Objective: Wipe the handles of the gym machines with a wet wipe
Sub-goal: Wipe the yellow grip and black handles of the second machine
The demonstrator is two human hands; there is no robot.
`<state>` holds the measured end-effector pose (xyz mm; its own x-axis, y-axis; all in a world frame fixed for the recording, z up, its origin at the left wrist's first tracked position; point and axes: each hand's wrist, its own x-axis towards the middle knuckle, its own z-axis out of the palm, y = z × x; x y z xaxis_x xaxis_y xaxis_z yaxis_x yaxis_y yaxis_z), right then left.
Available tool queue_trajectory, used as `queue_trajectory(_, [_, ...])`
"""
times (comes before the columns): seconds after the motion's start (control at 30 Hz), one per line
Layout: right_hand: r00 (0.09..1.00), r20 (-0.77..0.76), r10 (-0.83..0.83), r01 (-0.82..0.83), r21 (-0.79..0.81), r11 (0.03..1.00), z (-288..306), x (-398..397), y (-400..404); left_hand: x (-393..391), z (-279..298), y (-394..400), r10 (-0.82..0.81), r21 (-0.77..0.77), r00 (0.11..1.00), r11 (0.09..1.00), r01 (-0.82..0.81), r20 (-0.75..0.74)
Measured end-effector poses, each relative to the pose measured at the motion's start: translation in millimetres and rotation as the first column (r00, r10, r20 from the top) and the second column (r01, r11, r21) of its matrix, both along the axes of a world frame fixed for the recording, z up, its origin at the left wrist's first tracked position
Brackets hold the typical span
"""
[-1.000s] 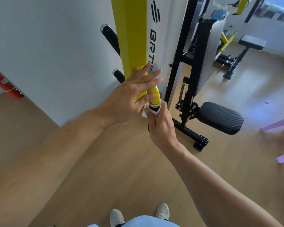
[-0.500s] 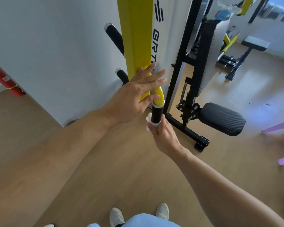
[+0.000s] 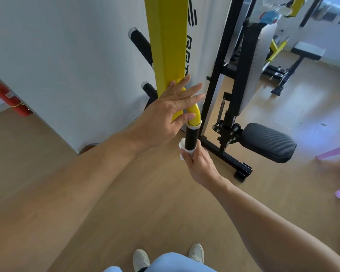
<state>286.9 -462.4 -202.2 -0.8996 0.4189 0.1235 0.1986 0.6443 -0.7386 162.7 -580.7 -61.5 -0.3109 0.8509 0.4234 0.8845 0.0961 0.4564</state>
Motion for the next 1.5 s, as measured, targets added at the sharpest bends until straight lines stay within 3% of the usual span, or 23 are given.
queue_trajectory(0.07, [0.999,-0.036,0.005,-0.005,-0.018,1.000,10,-1,0,1,0,1,-0.004,0.001,1.000,1.000,0.004,-0.007])
queue_trajectory(0.17, [0.970,-0.242,0.005,-0.018,-0.049,0.999,49,-8,-2,1,0,1,-0.006,0.007,1.000,1.000,0.006,-0.008])
queue_trajectory(0.23, [0.955,-0.295,0.003,-0.023,-0.065,0.998,64,-13,-2,2,0,0,-0.007,0.021,1.000,1.000,0.006,0.004])
queue_trajectory(0.33, [0.976,-0.220,0.007,-0.026,-0.085,0.996,46,-9,-1,2,-1,2,0.002,0.021,1.000,1.000,-0.002,0.011])
queue_trajectory(0.43, [0.999,0.028,-0.017,0.018,-0.058,0.998,10,2,-1,1,-2,3,-0.001,0.019,1.000,1.000,0.001,0.005])
queue_trajectory(0.5, [0.999,0.042,-0.013,0.016,-0.067,0.998,5,3,0,1,-2,4,-0.005,0.020,1.000,1.000,0.005,0.003])
queue_trajectory(0.63, [0.966,-0.258,-0.021,-0.005,-0.099,0.995,42,-10,-6,0,-4,1,-0.015,0.042,1.000,0.999,0.014,0.003])
queue_trajectory(0.7, [0.940,-0.339,-0.044,0.012,-0.097,0.995,50,-15,-8,0,-6,0,-0.011,0.049,1.000,0.999,0.010,0.007])
queue_trajectory(0.77, [0.957,-0.284,-0.055,0.030,-0.090,0.995,32,-14,-6,1,-6,1,-0.010,0.047,1.000,0.999,0.009,0.011])
queue_trajectory(0.9, [0.998,0.036,-0.060,0.062,-0.061,0.996,-18,2,-4,1,-4,4,-0.001,0.038,1.000,0.999,0.000,0.013])
queue_trajectory(0.97, [0.998,0.013,-0.062,0.063,-0.091,0.994,-13,1,-2,1,-5,5,0.000,0.035,1.000,0.999,0.000,0.017])
queue_trajectory(1.1, [0.950,-0.304,-0.066,0.041,-0.089,0.995,34,-14,-5,3,-5,3,-0.010,0.048,0.999,0.999,0.008,0.040])
queue_trajectory(1.17, [0.927,-0.367,-0.080,0.055,-0.079,0.995,42,-20,-4,2,-4,3,-0.016,0.054,0.999,0.998,0.013,0.050])
queue_trajectory(1.23, [0.950,-0.300,-0.083,0.058,-0.090,0.994,26,-19,-1,2,-4,6,-0.009,0.051,0.999,0.999,0.007,0.043])
queue_trajectory(1.37, [0.992,0.030,-0.120,0.122,-0.068,0.990,-12,-4,4,3,-4,11,0.009,0.049,0.999,0.999,-0.011,0.052])
queue_trajectory(1.43, [0.992,0.024,-0.123,0.125,-0.108,0.986,-4,-4,7,4,-3,13,0.008,0.045,0.999,0.999,-0.010,0.054])
queue_trajectory(1.5, [0.988,-0.106,-0.115,0.099,-0.141,0.985,20,-9,7,3,-3,15,0.000,0.050,0.998,0.999,-0.003,0.058])
